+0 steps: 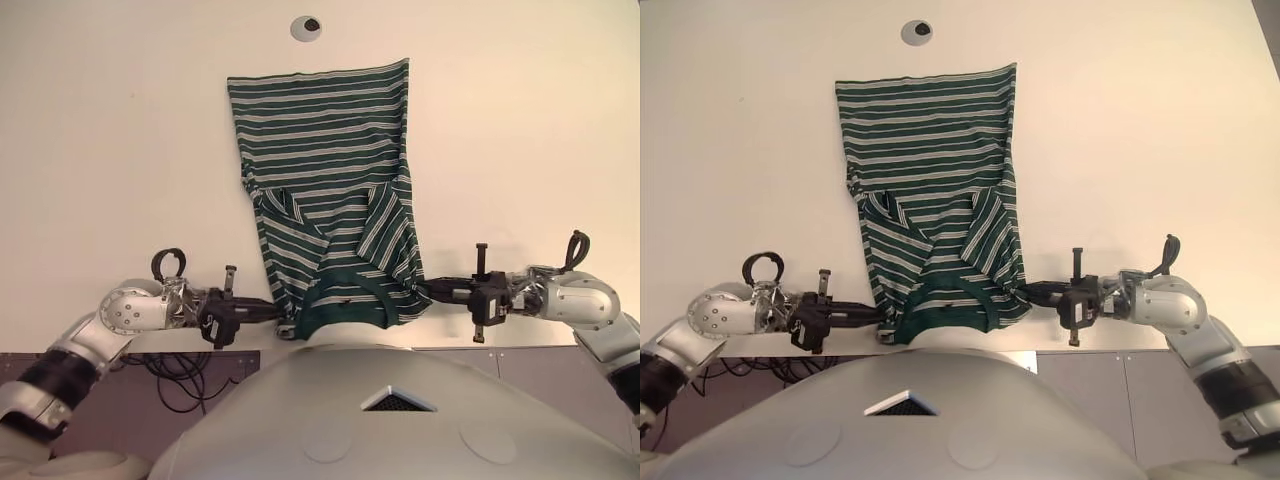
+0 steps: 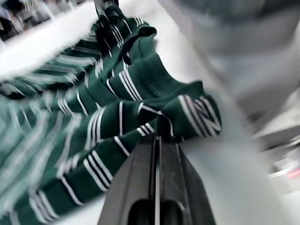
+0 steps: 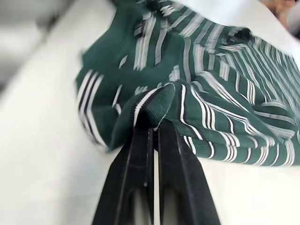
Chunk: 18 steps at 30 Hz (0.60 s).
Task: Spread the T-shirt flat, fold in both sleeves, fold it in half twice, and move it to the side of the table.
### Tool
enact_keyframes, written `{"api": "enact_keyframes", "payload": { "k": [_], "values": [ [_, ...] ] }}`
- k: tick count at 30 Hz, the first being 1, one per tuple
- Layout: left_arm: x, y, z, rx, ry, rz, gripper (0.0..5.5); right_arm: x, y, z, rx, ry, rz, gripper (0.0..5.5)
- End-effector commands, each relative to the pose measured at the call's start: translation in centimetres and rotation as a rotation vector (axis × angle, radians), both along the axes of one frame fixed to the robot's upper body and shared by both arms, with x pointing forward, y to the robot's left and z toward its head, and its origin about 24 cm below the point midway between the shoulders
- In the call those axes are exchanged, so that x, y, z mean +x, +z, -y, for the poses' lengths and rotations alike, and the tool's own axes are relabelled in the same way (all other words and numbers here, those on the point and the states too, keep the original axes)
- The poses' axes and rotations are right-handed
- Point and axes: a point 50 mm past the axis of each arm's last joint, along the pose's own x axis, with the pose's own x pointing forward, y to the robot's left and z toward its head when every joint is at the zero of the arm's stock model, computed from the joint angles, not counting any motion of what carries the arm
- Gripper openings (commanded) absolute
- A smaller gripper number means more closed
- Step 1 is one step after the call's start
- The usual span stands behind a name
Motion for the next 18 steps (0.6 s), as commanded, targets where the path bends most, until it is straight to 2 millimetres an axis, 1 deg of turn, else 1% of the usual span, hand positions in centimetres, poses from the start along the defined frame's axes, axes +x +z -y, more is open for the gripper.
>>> {"api": "enact_keyframes", "payload": {
  "k": [1, 3, 6, 8, 10, 12, 15, 18],
  "values": [
    [-1.0, 2.8, -1.3, 0.026, -0.036, -0.437, 0.0, -0.1, 3.4, 1.2, 0.127, -0.01, -0.34, 0.03],
    [-1.1, 3.6, -1.7, -0.001, -0.044, -0.516, 0.0, -0.5, 4.0, 1.4, 0.157, 0.005, -0.414, 0.03],
    [-0.7, 4.6, -1.9, -0.094, -0.018, -0.58, 0.0, -1.1, 4.8, 1.6, 0.201, 0.023, -0.484, 0.03],
    [-0.4, 4.9, -2.0, -0.152, 0.0, -0.586, 0.0, -1.2, 5.3, 1.6, 0.243, 0.026, -0.493, 0.03],
    [0.4, 4.6, -2.1, -0.169, 0.04, -0.547, 0.0, -0.4, 5.6, 1.3, 0.283, -0.016, -0.421, 0.03],
    [2.1, 4.3, -2.3, -0.213, 0.13, -0.484, 0.0, 0.9, 5.6, 1.0, 0.32, -0.079, -0.338, 0.03],
    [5.2, 4.2, -2.6, -0.334, 0.295, -0.365, 0.0, 3.7, 5.4, 0.3, 0.342, -0.199, -0.221, 0.03],
    [8.2, 3.9, -3.6, -0.401, 0.459, -0.274, 0.0, 7.1, 4.8, -0.3, 0.349, -0.347, -0.135, 0.03]
  ]
}}
